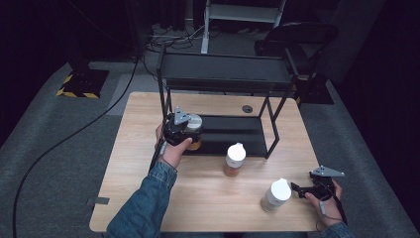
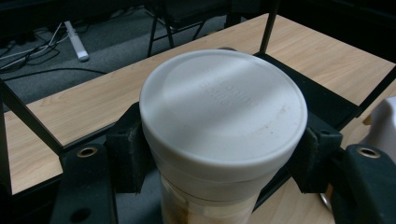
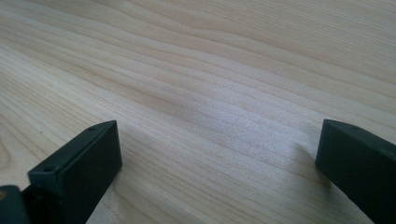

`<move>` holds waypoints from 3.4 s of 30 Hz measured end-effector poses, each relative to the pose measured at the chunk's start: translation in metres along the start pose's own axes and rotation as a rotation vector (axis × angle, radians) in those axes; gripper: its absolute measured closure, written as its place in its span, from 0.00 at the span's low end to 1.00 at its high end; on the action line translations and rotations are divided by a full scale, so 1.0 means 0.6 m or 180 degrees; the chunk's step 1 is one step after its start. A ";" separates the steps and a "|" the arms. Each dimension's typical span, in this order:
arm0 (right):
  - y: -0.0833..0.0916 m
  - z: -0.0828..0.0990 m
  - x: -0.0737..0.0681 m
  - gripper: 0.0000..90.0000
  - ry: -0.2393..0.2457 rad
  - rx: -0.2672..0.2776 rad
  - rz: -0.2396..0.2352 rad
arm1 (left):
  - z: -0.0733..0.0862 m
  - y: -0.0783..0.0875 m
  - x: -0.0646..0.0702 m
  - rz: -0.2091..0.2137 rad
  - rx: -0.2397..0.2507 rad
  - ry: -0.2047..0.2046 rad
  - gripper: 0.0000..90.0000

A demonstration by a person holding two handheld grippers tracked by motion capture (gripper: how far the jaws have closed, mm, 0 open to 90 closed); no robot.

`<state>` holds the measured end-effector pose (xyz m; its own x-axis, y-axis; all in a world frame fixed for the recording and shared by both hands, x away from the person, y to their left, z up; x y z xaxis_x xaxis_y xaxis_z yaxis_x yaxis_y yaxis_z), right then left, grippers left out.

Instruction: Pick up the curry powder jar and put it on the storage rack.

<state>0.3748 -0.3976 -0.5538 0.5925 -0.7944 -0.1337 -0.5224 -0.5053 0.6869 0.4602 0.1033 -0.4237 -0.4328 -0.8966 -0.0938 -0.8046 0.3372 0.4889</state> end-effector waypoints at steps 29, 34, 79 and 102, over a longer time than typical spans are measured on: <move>0.000 0.000 0.000 0.00 0.0000 0.0000 0.0001 | 0.028 -0.055 -0.013 -0.0053 -0.0211 0.0025 0.37; 0.000 0.000 0.000 0.00 0.0000 0.0000 0.0001 | 0.029 -0.055 -0.016 -0.0037 -0.0224 0.0046 0.37; 0.000 0.000 0.000 0.00 0.0001 -0.0006 0.0001 | 0.026 0.112 -0.035 0.0054 0.0224 0.0032 0.09; -0.001 -0.001 0.000 0.00 0.0003 -0.0013 0.0007 | 0.111 0.158 -0.062 -0.0134 0.0102 0.0077 0.07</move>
<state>0.3756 -0.3973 -0.5535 0.5921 -0.7951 -0.1315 -0.5210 -0.5022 0.6902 0.3730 0.1879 -0.4312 -0.3886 -0.9168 -0.0926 -0.8347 0.3076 0.4568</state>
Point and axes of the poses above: each handheld gripper's, and its own axes: y roughly backward along the jaws, z roughly out of its underside, x roughly to its right, the point moved 1 cm from there along -y, roughly forward along the jaws, and after that the axes turned 11 degrees about -z, right-handed, at the moved point
